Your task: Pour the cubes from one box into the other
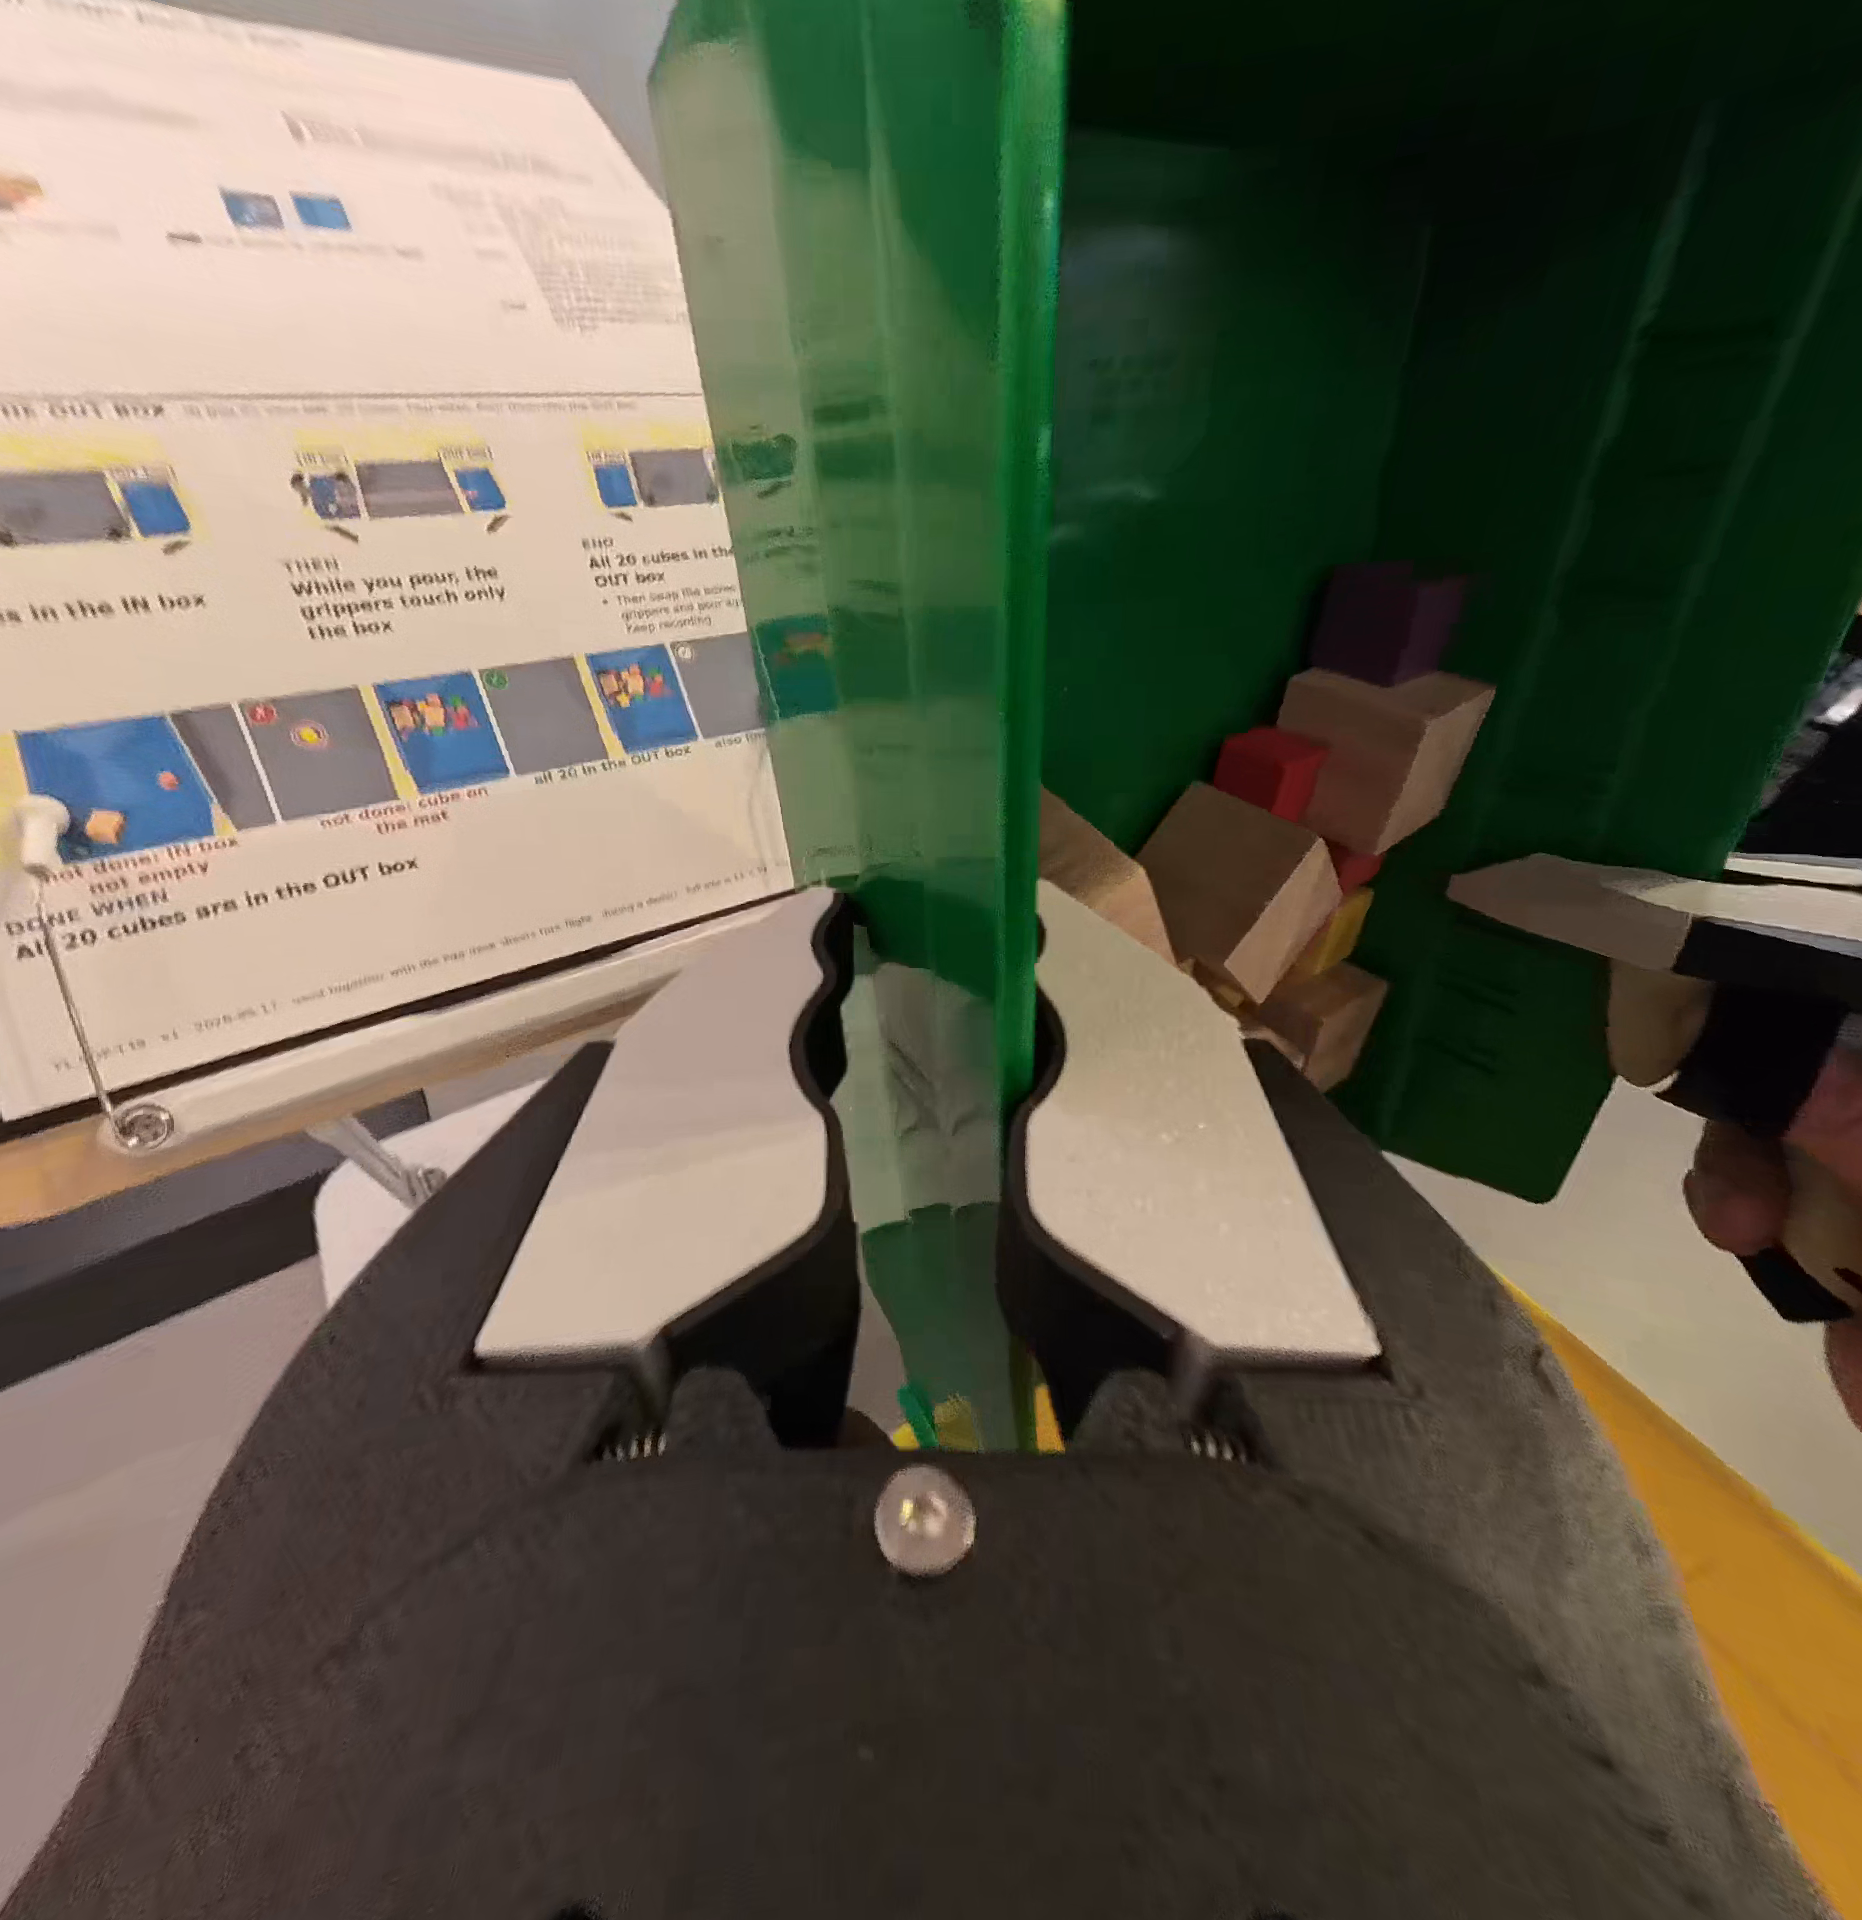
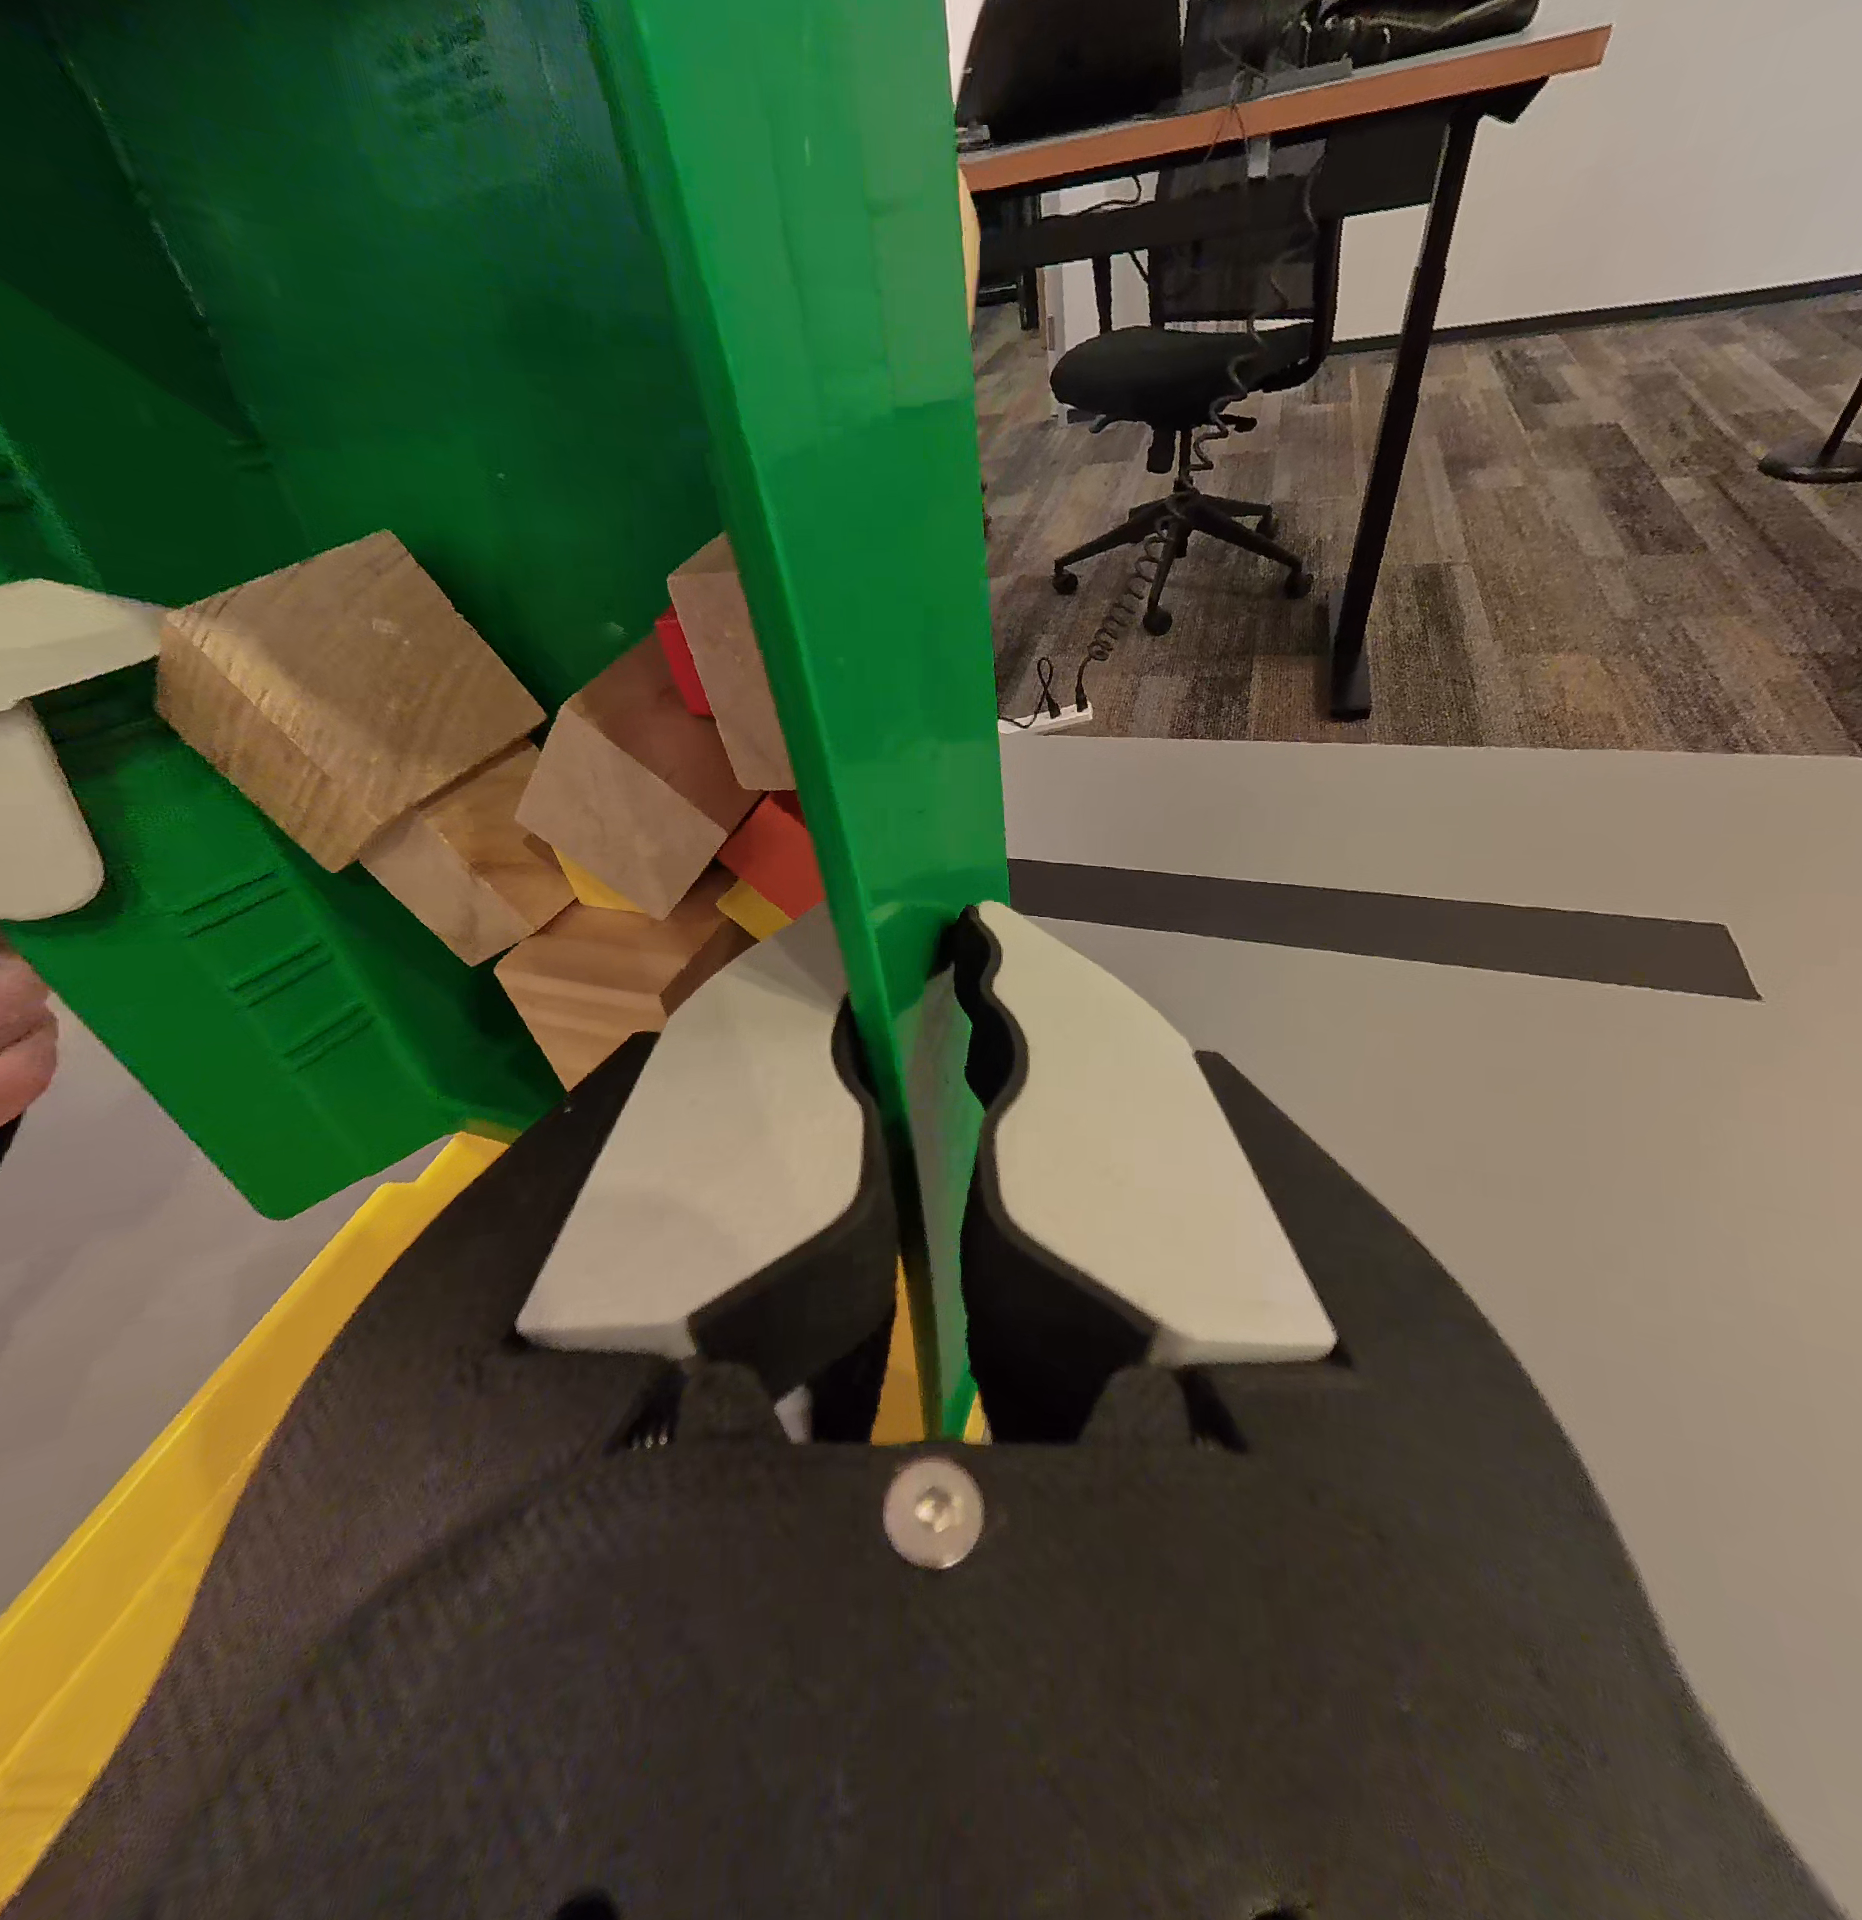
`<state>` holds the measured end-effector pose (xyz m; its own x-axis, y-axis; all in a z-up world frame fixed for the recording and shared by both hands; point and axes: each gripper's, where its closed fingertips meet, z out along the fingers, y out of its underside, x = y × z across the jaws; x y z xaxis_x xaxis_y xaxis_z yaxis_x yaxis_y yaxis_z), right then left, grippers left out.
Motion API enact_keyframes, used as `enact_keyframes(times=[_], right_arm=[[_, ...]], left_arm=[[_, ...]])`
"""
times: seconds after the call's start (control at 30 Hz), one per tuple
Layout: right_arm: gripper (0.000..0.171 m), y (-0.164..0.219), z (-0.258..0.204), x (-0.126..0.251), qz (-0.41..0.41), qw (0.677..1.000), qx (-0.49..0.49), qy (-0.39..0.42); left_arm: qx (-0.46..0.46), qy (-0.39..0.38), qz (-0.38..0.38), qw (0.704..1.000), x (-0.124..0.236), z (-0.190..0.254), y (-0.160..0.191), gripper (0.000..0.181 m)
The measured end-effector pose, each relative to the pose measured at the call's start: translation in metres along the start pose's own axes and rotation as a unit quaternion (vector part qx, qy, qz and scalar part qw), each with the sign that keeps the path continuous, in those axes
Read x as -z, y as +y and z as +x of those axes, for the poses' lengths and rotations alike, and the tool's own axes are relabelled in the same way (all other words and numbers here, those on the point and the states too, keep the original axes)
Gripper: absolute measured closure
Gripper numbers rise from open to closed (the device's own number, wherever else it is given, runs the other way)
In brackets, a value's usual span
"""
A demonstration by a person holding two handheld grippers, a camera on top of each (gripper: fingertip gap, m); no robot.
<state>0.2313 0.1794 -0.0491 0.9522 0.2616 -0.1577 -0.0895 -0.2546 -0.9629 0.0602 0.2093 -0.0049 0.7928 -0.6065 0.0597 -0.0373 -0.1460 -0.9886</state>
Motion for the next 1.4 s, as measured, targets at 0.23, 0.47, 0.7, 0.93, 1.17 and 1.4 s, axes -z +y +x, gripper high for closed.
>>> enact_keyframes(times=[0.23,0.47,0.7,0.93,1.17,1.4], right_arm=[[0.163,-0.001,-0.009,0.005,0.011,1.000,0.014,-0.017],[0.162,0.000,-0.010,0.011,0.017,0.999,0.016,-0.030],[0.161,-0.002,-0.012,0.016,0.022,0.999,0.037,-0.033],[0.160,-0.005,-0.014,0.020,0.038,0.996,0.066,-0.036],[0.159,0.004,-0.014,0.014,0.017,0.997,0.073,-0.035],[0.159,0.013,-0.012,0.009,0.004,0.997,0.072,-0.031]], left_arm=[[-0.012,-0.046,0.047,0.998,0.007,-0.008,-0.005,0.170],[-0.032,-0.044,0.093,0.994,0.012,0.000,-0.017,0.172],[-0.018,-0.034,0.129,0.991,0.015,0.006,-0.028,0.170],[-0.019,-0.012,0.157,0.987,0.020,0.011,-0.035,0.169],[-0.008,-0.012,0.151,0.988,0.016,0.007,-0.025,0.167],[-0.017,-0.021,0.151,0.988,0.012,0.006,-0.020,0.167]])
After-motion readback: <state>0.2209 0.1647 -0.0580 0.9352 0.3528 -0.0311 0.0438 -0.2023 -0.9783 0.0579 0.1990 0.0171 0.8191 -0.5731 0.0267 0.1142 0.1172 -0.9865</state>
